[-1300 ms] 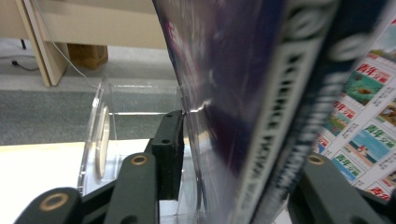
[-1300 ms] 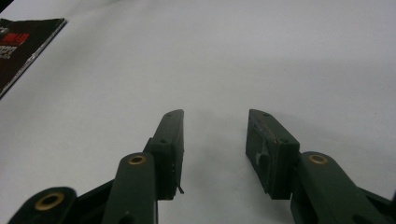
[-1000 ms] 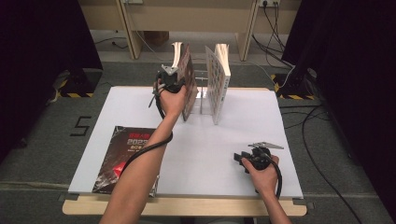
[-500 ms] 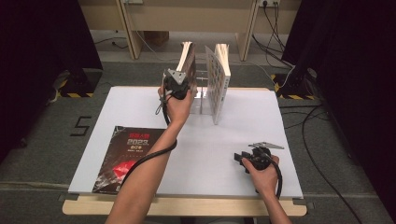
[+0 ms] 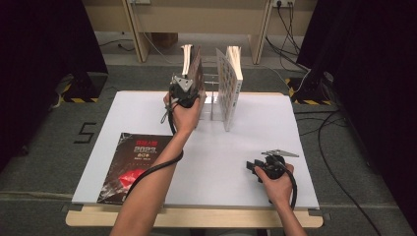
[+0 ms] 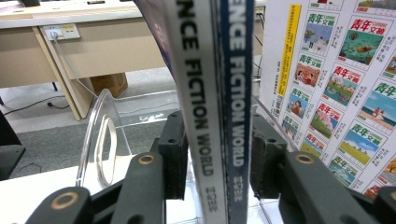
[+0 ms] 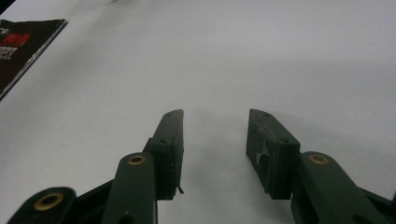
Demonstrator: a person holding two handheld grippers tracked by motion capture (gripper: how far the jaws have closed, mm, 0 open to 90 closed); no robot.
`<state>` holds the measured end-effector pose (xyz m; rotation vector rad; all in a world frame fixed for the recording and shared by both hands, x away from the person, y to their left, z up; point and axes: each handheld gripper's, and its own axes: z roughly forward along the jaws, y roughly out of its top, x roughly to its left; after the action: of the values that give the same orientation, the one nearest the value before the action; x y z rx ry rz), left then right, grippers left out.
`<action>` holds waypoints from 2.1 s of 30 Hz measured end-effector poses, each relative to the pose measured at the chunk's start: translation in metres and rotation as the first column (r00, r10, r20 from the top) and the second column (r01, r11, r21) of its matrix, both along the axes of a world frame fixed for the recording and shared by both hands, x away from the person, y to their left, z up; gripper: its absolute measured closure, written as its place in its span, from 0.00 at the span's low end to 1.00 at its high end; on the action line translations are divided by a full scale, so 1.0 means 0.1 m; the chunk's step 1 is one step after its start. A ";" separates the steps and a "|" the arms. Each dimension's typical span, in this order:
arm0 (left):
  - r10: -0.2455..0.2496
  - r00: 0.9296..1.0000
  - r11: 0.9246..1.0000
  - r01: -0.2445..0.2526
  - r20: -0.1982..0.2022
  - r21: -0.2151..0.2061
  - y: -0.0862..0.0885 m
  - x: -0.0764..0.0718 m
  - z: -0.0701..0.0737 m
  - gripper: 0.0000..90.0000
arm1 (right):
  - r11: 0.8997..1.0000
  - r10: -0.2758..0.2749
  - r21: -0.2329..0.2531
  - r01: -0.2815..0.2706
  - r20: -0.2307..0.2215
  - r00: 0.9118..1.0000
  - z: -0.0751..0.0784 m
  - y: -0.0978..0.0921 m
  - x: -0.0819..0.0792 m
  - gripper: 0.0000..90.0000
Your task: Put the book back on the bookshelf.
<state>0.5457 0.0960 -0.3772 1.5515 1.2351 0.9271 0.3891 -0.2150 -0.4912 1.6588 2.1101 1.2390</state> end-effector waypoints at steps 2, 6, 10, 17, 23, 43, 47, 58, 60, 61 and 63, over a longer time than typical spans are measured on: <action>-0.002 1.000 1.000 0.002 -0.004 -0.022 0.01 -0.02 -0.01 0.64 | 1.000 -0.003 0.002 0.003 -0.001 1.000 0.00 0.00 0.00 0.63; -0.014 1.000 0.998 0.013 -0.026 -0.065 0.07 -0.06 -0.01 0.59 | 1.000 0.001 -0.006 -0.001 0.004 1.000 0.00 0.00 0.00 0.63; -0.030 0.999 0.995 0.026 -0.041 -0.094 0.14 -0.13 0.02 0.56 | 1.000 -0.001 -0.008 0.001 0.005 1.000 0.00 0.01 -0.01 0.63; -0.069 0.994 0.988 0.057 -0.082 -0.143 0.21 -0.22 0.04 0.51 | 1.000 -0.002 -0.012 0.002 0.015 1.000 0.01 0.03 -0.01 0.63; -0.077 0.993 0.988 0.064 -0.088 -0.143 0.26 -0.28 0.06 0.49 | 1.000 -0.006 -0.011 0.006 0.020 1.000 0.02 0.03 -0.01 0.63; -0.196 0.958 0.969 0.158 -0.207 -0.189 0.46 -0.56 -0.01 0.45 | 1.000 -0.014 -0.009 0.014 0.015 1.000 0.04 0.03 -0.03 0.63; -0.194 0.952 0.971 0.152 -0.236 -0.185 0.57 -0.64 -0.07 0.45 | 1.000 -0.014 -0.007 0.014 0.017 1.000 0.04 0.04 -0.03 0.63; -0.204 0.926 0.967 0.141 -0.317 -0.212 1.00 -0.87 -0.29 0.50 | 1.000 -0.015 -0.010 0.015 0.022 1.000 0.05 0.04 -0.03 0.63; -0.190 0.924 0.972 0.128 -0.331 -0.199 1.11 -0.89 -0.32 0.53 | 1.000 -0.013 -0.011 0.013 0.020 1.000 0.05 0.05 -0.03 0.63; -0.177 0.924 0.976 0.120 -0.340 -0.183 1.18 -0.91 -0.34 0.54 | 1.000 -0.011 -0.014 0.011 0.024 1.000 0.05 0.04 -0.03 0.63; -0.144 0.919 0.983 0.091 -0.368 -0.157 1.29 -0.93 -0.38 0.60 | 1.000 -0.011 -0.016 0.011 0.021 1.000 0.05 0.05 -0.03 0.63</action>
<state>0.4525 0.2247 -0.4153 1.7236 1.4202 0.4637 0.3865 -0.2095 -0.4864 1.6412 2.0903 1.2275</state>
